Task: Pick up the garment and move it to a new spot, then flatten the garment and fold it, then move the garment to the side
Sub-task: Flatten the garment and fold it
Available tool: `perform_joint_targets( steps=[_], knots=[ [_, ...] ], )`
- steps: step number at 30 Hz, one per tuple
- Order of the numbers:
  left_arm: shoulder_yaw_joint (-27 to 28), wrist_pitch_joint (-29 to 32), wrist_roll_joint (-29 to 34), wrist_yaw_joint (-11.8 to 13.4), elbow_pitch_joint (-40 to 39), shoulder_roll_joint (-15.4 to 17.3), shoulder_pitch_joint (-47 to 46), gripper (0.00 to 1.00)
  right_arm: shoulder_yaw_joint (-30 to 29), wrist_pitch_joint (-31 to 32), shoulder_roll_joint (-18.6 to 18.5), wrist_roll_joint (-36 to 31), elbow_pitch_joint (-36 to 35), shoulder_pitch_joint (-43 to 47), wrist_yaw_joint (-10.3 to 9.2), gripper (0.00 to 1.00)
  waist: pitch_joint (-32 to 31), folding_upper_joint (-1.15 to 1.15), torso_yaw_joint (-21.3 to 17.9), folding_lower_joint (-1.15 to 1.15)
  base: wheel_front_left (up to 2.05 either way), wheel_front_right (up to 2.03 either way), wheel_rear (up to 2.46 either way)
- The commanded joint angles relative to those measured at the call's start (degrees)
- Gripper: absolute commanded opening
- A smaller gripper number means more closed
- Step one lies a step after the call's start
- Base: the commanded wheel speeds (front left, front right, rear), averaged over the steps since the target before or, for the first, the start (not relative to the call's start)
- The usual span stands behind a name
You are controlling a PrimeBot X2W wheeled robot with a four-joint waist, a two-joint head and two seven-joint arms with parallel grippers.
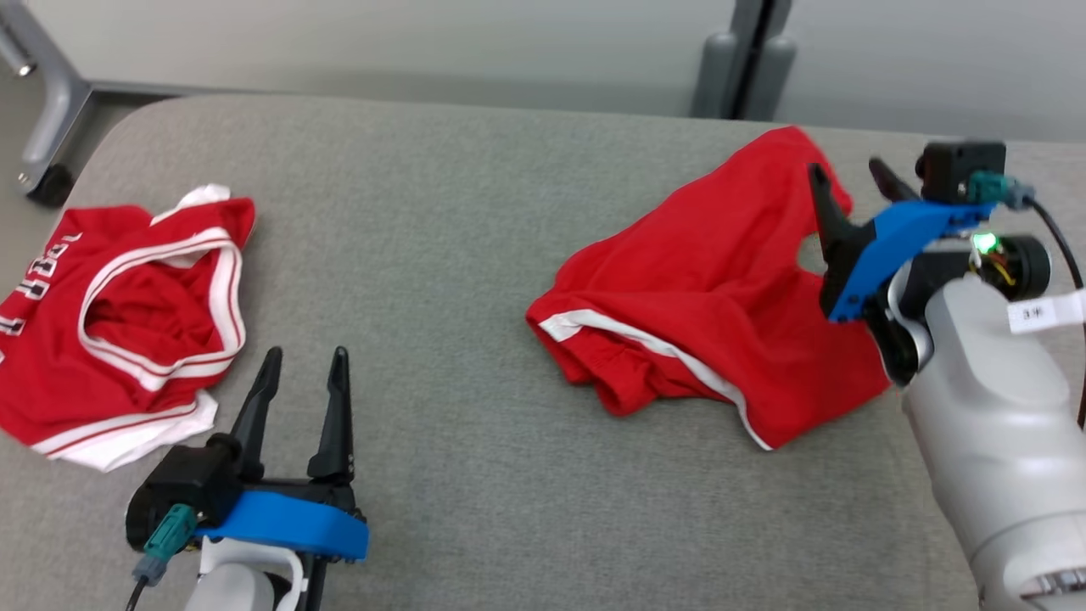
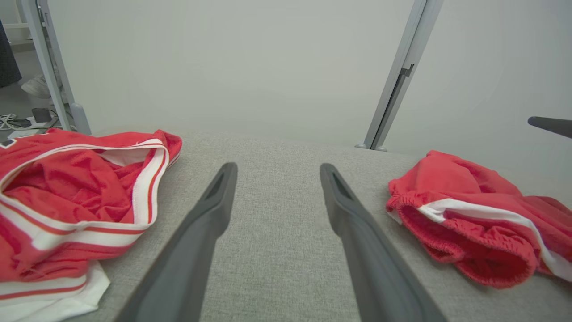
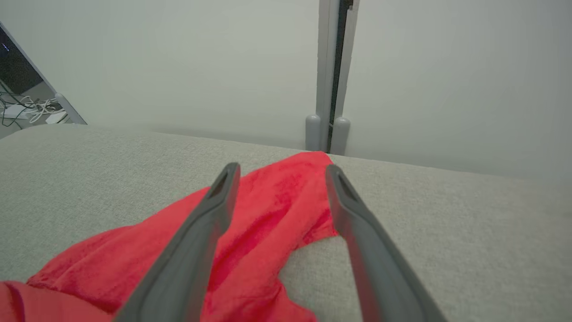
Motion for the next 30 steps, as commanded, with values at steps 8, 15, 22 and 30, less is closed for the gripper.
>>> perform_joint_targets(
  steps=[8,15,22,30],
  knots=[
    [2.12,-0.27,0.48,-0.06,-0.79,0.77,2.28,1.00,2.10,6.78,-1.83,7.36,-6.82,13.32,0.03,1.00,-3.42,0.00,-5.33,0.00,0.00,0.00,0.00],
    [2.11,-0.27,0.76,-0.06,-1.79,0.68,1.30,1.00,-1.17,12.72,-0.79,10.06,-11.06,19.29,0.03,1.00,-1.50,0.00,-5.70,0.00,0.00,0.00,0.00],
    [1.57,-0.27,0.94,-0.16,-1.61,0.95,0.20,1.00,-1.90,17.35,0.55,10.28,-14.15,20.01,0.03,0.43,-0.14,0.00,-5.16,0.00,0.00,0.00,0.00],
    [1.67,-0.27,0.66,-0.22,-0.76,0.69,0.54,1.00,-4.17,17.91,1.37,8.62,-20.93,22.28,0.03,0.00,-1.16,0.00,-5.11,0.00,0.00,0.00,0.00]
  ],
)
